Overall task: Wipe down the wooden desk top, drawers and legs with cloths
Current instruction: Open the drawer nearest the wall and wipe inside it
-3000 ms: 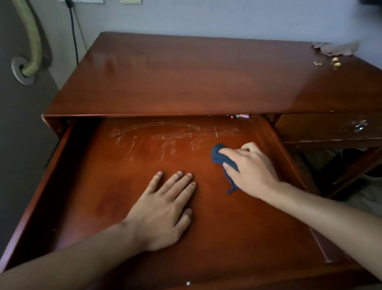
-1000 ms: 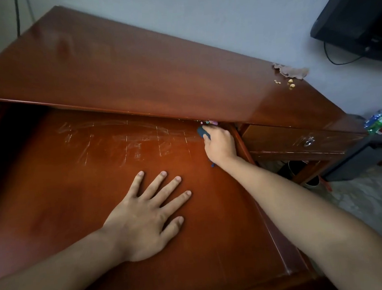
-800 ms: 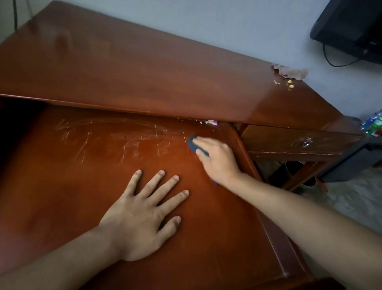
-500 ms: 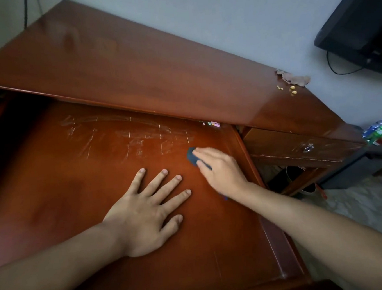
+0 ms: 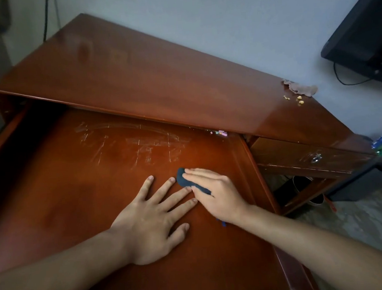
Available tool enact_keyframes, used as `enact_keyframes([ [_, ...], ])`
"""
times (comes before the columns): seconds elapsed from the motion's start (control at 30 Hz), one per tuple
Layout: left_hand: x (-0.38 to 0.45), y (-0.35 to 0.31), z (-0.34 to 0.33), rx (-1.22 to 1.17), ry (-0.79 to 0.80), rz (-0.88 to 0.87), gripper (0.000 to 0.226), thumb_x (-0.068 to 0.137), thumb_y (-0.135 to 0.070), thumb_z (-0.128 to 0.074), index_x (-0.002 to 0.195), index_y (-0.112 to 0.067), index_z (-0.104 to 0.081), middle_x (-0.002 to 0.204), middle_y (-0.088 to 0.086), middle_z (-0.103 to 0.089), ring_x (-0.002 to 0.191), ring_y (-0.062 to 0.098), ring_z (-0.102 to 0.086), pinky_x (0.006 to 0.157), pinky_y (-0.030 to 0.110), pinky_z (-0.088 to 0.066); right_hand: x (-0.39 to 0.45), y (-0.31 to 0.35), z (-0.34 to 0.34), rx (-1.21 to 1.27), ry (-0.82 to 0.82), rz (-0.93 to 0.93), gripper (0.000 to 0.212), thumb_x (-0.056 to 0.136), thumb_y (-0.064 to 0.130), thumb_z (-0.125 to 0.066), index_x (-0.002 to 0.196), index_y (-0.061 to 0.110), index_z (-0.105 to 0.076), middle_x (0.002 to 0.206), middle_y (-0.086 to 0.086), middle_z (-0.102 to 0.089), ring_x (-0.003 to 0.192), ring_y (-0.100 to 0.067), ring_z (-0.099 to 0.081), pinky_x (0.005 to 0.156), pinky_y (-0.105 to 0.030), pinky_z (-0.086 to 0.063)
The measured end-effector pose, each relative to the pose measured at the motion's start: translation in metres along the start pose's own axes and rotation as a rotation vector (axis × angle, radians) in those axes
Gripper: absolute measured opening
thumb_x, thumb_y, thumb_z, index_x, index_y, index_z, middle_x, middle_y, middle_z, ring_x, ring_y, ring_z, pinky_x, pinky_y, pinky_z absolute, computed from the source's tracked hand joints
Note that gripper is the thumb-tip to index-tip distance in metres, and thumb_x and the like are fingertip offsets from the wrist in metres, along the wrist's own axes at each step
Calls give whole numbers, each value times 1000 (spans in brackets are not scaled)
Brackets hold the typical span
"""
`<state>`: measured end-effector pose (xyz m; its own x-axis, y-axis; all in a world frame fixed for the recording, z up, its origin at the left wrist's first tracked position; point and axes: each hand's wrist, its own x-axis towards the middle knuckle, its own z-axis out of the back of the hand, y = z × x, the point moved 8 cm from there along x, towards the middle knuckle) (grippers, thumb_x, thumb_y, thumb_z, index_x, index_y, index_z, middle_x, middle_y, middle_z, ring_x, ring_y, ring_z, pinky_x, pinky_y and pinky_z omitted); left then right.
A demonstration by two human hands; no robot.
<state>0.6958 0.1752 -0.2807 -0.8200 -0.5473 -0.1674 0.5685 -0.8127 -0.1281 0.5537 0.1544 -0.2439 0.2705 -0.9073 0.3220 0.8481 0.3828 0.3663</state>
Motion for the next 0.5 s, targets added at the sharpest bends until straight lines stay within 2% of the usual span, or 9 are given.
enact_keyframes([
  [0.1,1,-1,0,-2,1,-9,62,101,-67,2,156,-47,25,164,-16,33,147,19,41,118,58,27,4,-18,6,-59,31,47,39,94,2,-66,132,9,-68,136,-6,-66,130,-16,-59,115,-28,-41],
  [0.17,2,-1,0,1,-4,-8,62,102,-66,2,156,-47,23,164,-15,32,147,19,41,118,58,27,25,-45,10,-111,-33,-79,38,95,3,-65,132,8,-68,136,-8,-66,128,-17,-61,114,-30,-43],
  [0.23,1,-2,0,-7,-24,-8,62,102,-66,1,157,-46,21,165,-15,30,148,19,40,118,58,26,51,-68,11,-157,-96,-235,38,97,5,-62,134,9,-67,137,-7,-65,128,-20,-60,114,-23,-39],
  [0.33,0,-2,3,-37,-82,0,64,103,-65,-5,161,-44,10,169,-14,20,152,18,32,121,57,22,85,-77,5,-173,-125,-334,38,100,9,-59,137,9,-65,138,-7,-65,129,-22,-59,109,-19,-34],
  [0.4,-1,0,6,-81,-152,5,64,103,-63,-12,164,-42,-6,172,-12,5,157,19,18,124,58,15,97,-70,2,-154,-145,-341,37,100,10,-59,137,9,-65,138,-8,-65,130,-22,-59,109,-19,-34],
  [0.5,-5,3,9,-81,-266,-3,60,102,-56,-30,155,-33,-44,165,-4,-36,156,22,-24,125,62,-16,87,-35,-11,-101,-83,-188,36,96,7,-62,132,9,-68,136,-9,-66,127,-21,-61,111,-17,-35],
])
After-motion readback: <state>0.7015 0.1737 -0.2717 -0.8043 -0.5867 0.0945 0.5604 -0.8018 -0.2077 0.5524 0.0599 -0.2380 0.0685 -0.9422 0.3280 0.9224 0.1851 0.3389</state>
